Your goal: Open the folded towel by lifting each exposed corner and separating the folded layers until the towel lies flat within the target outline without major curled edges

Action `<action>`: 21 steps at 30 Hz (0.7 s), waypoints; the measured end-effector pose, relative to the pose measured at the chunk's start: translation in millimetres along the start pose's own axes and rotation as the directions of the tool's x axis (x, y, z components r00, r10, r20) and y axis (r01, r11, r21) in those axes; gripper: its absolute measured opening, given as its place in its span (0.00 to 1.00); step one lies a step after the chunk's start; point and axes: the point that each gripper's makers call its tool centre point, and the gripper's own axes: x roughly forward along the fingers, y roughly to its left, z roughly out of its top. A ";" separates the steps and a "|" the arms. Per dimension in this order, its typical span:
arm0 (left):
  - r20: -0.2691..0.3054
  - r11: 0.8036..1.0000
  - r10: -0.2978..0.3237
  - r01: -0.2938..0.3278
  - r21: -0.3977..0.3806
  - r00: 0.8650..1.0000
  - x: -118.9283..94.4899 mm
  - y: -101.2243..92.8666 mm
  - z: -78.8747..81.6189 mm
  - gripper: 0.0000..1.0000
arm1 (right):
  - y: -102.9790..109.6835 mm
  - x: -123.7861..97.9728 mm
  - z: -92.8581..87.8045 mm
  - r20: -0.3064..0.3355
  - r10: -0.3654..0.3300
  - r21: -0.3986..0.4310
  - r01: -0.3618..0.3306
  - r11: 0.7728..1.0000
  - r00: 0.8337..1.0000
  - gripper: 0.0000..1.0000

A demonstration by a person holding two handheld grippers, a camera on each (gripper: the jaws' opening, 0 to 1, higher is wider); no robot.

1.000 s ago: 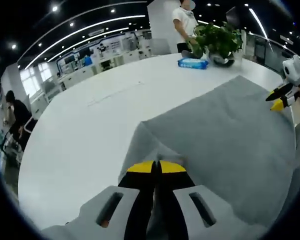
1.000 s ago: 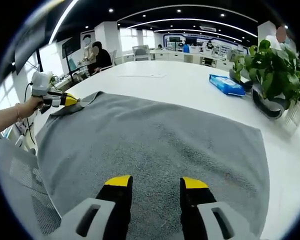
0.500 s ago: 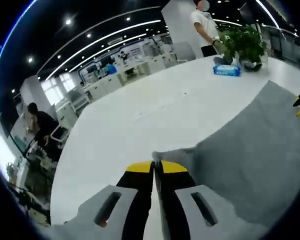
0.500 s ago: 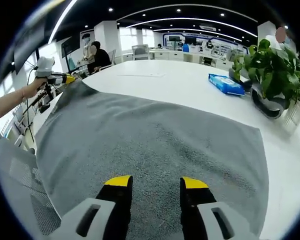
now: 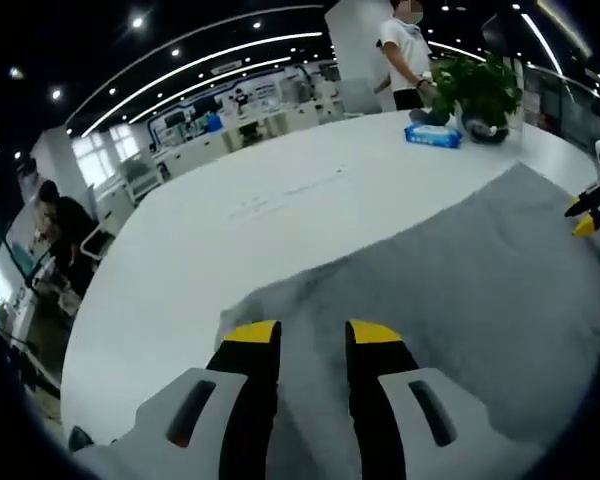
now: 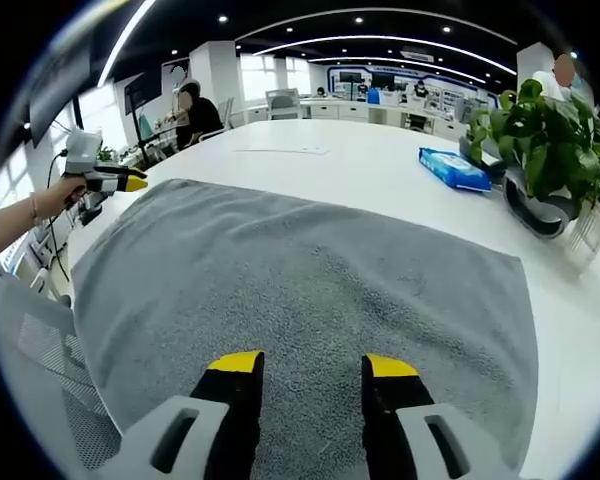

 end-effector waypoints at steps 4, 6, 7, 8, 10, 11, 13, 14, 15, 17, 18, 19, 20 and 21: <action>0.072 0.996 -0.019 0.026 -0.090 0.997 -26.4 -19.6 2.3 0.31 | -7.5 -19.7 19.1 0.106 -0.033 0.014 0.032 0.999 0.994 0.46; 0.130 0.989 -0.003 0.022 -0.148 0.992 -46.3 -24.9 10.5 0.35 | -12.3 -37.1 35.3 0.186 -0.049 -0.001 0.050 0.999 0.981 0.53; 0.171 0.985 0.004 0.025 -0.168 0.985 -58.4 -27.4 17.1 0.38 | -13.4 -40.6 38.2 0.200 -0.053 -0.010 0.056 0.998 0.978 0.57; 0.206 0.984 0.012 0.026 -0.179 0.979 -69.4 -29.0 22.9 0.41 | -16.1 -52.2 46.4 0.242 -0.062 -0.047 0.075 0.996 0.968 0.60; 0.270 0.977 0.027 0.032 -0.212 0.962 -86.4 -31.0 33.6 0.48 | -20.2 -71.1 53.7 0.292 -0.082 -0.130 0.125 0.984 0.953 0.69; 0.314 0.971 0.039 0.038 -0.236 0.949 -98.6 -32.2 40.3 0.52 | -22.2 -78.9 54.3 0.302 -0.095 -0.152 0.146 0.977 0.949 0.73; 0.372 0.963 0.049 0.054 -0.264 0.927 -113.8 -35.1 48.5 0.61 | -20.6 -96.3 58.2 0.343 -0.097 -0.177 0.166 0.970 0.934 0.80; 0.397 0.964 0.050 0.060 -0.260 0.916 -121.6 -37.3 51.5 0.64 | -19.9 -106.4 61.7 0.378 -0.102 -0.167 0.176 0.970 0.920 0.83; 0.433 0.964 0.064 0.056 -0.259 0.899 -132.7 -39.2 55.1 0.66 | -17.9 -112.6 63.6 0.400 -0.100 -0.154 0.174 0.973 0.911 0.86; 0.509 0.969 0.090 0.041 -0.242 0.856 -151.2 -42.3 60.9 0.70 | -10.4 -123.3 66.9 0.438 -0.090 -0.139 0.167 0.976 0.894 1.00; 0.535 0.967 0.110 0.035 -0.254 0.838 -157.8 -42.3 62.7 0.74 | -10.9 -126.6 68.7 0.470 -0.098 -0.133 0.180 0.975 0.877 0.99; 0.557 0.960 0.138 0.027 -0.278 0.819 -164.2 -43.0 63.4 0.82 | -5.9 -133.7 71.1 0.502 -0.096 -0.139 0.190 0.972 0.860 1.00; 0.574 0.957 0.150 0.027 -0.288 0.805 -167.7 -44.0 64.9 0.89 | -1.5 -137.9 73.1 0.523 -0.094 -0.133 0.190 0.973 0.847 1.00; 0.595 0.949 0.181 0.020 -0.315 0.783 -171.9 -44.2 66.9 0.97 | 5.3 -144.2 77.2 0.564 -0.087 -0.117 0.184 0.976 0.821 1.00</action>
